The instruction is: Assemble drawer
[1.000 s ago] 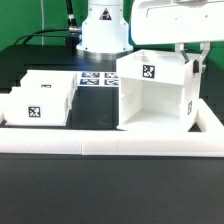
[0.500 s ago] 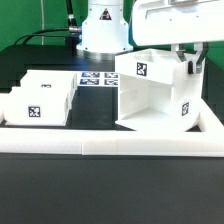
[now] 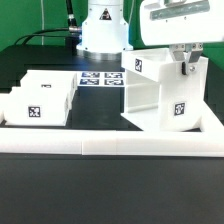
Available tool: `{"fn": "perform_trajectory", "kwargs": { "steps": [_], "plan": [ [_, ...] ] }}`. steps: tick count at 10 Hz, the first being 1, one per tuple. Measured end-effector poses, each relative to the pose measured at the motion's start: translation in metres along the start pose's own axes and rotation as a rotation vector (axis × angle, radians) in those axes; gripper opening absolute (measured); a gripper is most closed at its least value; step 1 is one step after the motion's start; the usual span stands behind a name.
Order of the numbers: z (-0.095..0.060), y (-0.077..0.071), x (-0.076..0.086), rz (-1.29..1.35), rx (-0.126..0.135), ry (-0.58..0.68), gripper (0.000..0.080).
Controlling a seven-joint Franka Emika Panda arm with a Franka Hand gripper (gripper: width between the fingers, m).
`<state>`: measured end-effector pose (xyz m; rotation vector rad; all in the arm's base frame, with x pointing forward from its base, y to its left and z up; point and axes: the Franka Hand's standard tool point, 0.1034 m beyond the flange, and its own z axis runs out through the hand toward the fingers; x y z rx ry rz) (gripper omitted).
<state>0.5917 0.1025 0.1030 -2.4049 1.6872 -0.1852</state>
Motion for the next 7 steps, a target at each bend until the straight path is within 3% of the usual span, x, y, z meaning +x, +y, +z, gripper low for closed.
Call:
{"fn": "perform_trajectory", "kwargs": {
  "steps": [4,7],
  "plan": [
    [0.000,-0.001,0.008,0.261,0.013,-0.025,0.0049],
    [0.008,-0.016,0.011,0.366,-0.006,-0.046,0.0049]
  ]
}}
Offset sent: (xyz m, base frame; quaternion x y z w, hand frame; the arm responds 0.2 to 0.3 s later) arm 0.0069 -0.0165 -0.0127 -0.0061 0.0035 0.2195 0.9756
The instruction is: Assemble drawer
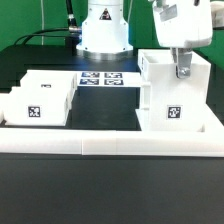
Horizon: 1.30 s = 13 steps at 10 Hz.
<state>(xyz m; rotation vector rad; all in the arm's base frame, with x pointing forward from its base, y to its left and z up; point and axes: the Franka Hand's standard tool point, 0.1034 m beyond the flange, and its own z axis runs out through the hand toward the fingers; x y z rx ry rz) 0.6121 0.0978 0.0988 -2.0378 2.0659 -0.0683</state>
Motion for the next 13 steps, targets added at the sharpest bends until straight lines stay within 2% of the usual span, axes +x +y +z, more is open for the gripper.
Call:
{"fn": "perform_trajectory", "kwargs": {
  "steps": [3,5,7,8,9,10,11,12,13],
  "plan": [
    [0.005,-0.025,-0.002,-0.004,0.005,-0.006,0.0049],
    [0.007,-0.037,-0.003,0.012,0.001,-0.005,0.0049],
    [0.006,-0.036,-0.002,0.010,-0.008,-0.006,0.0049],
    [0.006,-0.037,-0.003,0.005,-0.004,-0.006,0.0206],
    [0.005,-0.038,-0.003,0.003,0.000,-0.006,0.0206],
    [0.004,-0.039,-0.003,0.000,0.005,-0.006,0.0341],
    [0.003,-0.042,-0.003,-0.004,0.015,-0.005,0.0526],
    [0.002,-0.042,-0.003,-0.010,0.018,-0.005,0.0610],
    [0.002,-0.043,-0.004,-0.014,0.019,-0.005,0.0610]
  ]
}}
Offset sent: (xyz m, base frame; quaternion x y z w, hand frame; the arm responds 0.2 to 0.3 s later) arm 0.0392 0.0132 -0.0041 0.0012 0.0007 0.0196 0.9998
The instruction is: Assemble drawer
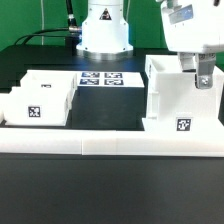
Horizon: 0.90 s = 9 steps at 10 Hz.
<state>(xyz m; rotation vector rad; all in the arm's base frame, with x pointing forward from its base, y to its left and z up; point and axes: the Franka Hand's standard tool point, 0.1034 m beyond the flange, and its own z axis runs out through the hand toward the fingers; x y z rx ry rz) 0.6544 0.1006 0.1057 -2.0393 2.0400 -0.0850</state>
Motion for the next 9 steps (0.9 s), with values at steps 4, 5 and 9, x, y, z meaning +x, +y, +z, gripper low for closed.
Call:
{"fn": "perform_trajectory", "kwargs": {
  "steps": [4,5,9],
  "plan": [
    [-0.016,0.005,0.006,-0.219,-0.004,-0.017,0.0649],
    [-0.027,0.013,0.009,-0.318,-0.026,-0.034,0.0649],
    [-0.033,0.014,0.013,-0.442,-0.028,-0.055,0.0649]
  ]
}}
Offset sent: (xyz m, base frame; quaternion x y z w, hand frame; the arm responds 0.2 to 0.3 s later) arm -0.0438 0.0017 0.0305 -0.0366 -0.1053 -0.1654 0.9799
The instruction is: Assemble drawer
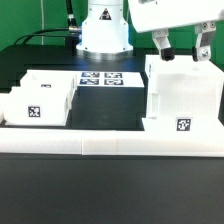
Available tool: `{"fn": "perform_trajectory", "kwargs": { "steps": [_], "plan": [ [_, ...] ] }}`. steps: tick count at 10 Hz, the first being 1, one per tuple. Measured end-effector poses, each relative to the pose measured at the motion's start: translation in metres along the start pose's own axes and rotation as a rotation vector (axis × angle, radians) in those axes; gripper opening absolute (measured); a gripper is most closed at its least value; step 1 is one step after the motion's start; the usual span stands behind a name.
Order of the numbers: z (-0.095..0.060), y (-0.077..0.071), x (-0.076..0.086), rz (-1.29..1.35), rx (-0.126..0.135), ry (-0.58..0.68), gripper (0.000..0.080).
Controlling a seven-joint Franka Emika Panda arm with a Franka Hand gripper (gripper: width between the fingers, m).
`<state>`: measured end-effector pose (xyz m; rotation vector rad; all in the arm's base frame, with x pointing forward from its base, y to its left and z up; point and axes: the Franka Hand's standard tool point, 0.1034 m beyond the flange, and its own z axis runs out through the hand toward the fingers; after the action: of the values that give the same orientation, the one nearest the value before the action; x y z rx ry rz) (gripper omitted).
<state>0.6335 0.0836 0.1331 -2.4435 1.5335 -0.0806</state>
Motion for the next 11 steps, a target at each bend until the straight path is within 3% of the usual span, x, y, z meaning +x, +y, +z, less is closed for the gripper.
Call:
{"fn": "perform_trajectory", "kwargs": {
  "steps": [1,3,5,8,11],
  "plan": [
    [0.000,0.001,0.001,-0.088,-0.006,0.000,0.0649],
    [-0.006,0.022,0.012,-0.461,-0.089,-0.055,0.0649],
    [-0.015,0.025,0.024,-0.640,-0.096,-0.051,0.0649],
    [-0.013,0.032,0.029,-0.880,-0.102,-0.064,0.0649],
    [-0.022,0.087,0.071,-0.958,-0.157,-0.047,0.0649]
  ]
}}
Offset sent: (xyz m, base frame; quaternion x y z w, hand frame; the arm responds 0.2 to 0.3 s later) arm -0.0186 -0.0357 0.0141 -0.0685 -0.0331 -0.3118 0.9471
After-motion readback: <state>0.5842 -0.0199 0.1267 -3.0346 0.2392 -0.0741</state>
